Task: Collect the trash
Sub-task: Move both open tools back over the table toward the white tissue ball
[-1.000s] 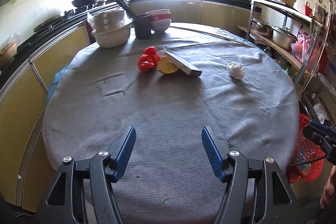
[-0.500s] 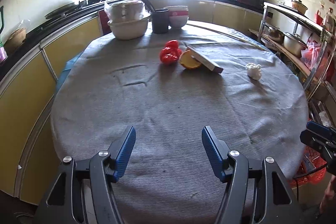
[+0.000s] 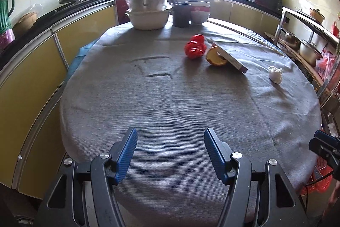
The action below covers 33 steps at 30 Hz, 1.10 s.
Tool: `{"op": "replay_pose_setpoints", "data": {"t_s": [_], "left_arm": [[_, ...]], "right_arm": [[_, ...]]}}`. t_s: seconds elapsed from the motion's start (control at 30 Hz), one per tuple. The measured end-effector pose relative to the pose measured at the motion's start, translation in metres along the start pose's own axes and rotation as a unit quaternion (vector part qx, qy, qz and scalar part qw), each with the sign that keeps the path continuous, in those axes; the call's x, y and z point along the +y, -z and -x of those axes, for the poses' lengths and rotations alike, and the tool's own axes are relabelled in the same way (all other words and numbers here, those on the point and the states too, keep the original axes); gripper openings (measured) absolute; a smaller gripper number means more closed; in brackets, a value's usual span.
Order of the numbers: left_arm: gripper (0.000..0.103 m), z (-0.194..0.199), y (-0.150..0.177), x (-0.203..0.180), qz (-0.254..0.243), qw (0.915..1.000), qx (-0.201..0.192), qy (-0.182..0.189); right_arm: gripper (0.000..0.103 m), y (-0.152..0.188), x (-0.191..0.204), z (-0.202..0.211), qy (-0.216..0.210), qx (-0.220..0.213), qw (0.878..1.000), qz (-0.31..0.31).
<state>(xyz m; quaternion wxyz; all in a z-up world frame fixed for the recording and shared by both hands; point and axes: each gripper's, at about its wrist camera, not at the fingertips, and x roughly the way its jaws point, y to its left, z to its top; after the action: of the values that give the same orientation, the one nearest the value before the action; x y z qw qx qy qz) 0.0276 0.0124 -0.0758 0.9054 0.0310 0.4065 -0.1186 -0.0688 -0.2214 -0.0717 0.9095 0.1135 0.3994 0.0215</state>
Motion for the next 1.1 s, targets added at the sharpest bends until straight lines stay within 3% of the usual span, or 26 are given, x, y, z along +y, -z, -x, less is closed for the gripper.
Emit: {"op": "replay_pose_setpoints", "data": {"t_s": [0.5, 1.1], "left_arm": [[0.066, -0.016, -0.001, 0.032, 0.036, 0.9990, 0.017, -0.022], [0.066, -0.035, -0.010, 0.023, 0.027, 0.9985, 0.038, -0.029]], "right_arm": [[0.066, -0.017, -0.010, -0.026, -0.013, 0.011, 0.999, -0.039], [0.066, -0.035, -0.043, -0.049, -0.015, 0.006, 0.997, -0.077]]}}
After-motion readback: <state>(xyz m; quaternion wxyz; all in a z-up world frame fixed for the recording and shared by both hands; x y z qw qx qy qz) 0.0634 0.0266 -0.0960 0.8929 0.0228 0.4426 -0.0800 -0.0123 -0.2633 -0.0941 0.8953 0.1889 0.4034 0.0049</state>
